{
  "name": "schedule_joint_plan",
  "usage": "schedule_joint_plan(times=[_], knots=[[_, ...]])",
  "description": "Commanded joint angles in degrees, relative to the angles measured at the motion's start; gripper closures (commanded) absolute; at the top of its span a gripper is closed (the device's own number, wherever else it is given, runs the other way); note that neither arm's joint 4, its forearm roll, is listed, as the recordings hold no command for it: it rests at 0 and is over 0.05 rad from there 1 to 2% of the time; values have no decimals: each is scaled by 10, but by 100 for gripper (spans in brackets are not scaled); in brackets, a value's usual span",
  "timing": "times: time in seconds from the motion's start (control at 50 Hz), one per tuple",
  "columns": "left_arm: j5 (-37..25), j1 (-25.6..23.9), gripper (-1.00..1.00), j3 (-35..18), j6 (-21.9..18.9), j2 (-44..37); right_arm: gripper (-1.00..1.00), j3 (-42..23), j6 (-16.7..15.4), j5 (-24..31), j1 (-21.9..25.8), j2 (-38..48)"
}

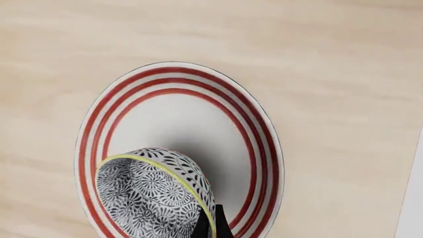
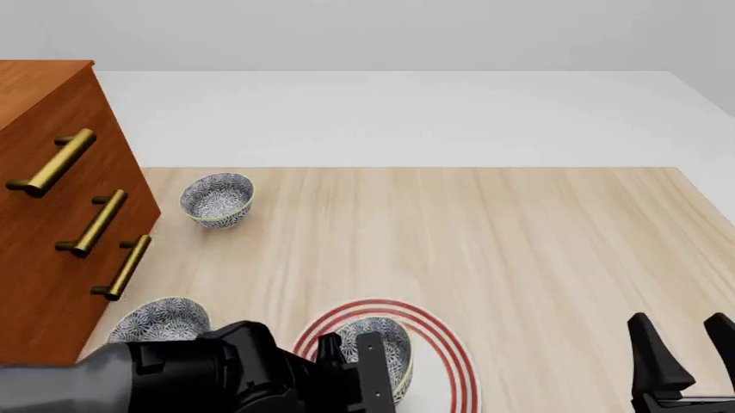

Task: Pick up the bowl and put it in the middle on the plate.

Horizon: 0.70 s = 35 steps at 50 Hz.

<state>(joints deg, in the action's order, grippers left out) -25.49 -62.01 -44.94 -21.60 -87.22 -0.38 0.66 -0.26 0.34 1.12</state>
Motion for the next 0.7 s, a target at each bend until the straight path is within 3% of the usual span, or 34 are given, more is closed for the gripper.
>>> schedule_joint_plan(times=[0.02,0.06,0.08,0.7], knots=[[0,4,100,-4,2,-2,-100,0,0,0,0,0],[1,7,100,-3,1,0,-100,0,0,0,0,0],[2,8,-100,-2,0,0,-100,0,0,0,0,0],[-24,-8,-100,-29,18,28,-100,0,0,0,0,0]])
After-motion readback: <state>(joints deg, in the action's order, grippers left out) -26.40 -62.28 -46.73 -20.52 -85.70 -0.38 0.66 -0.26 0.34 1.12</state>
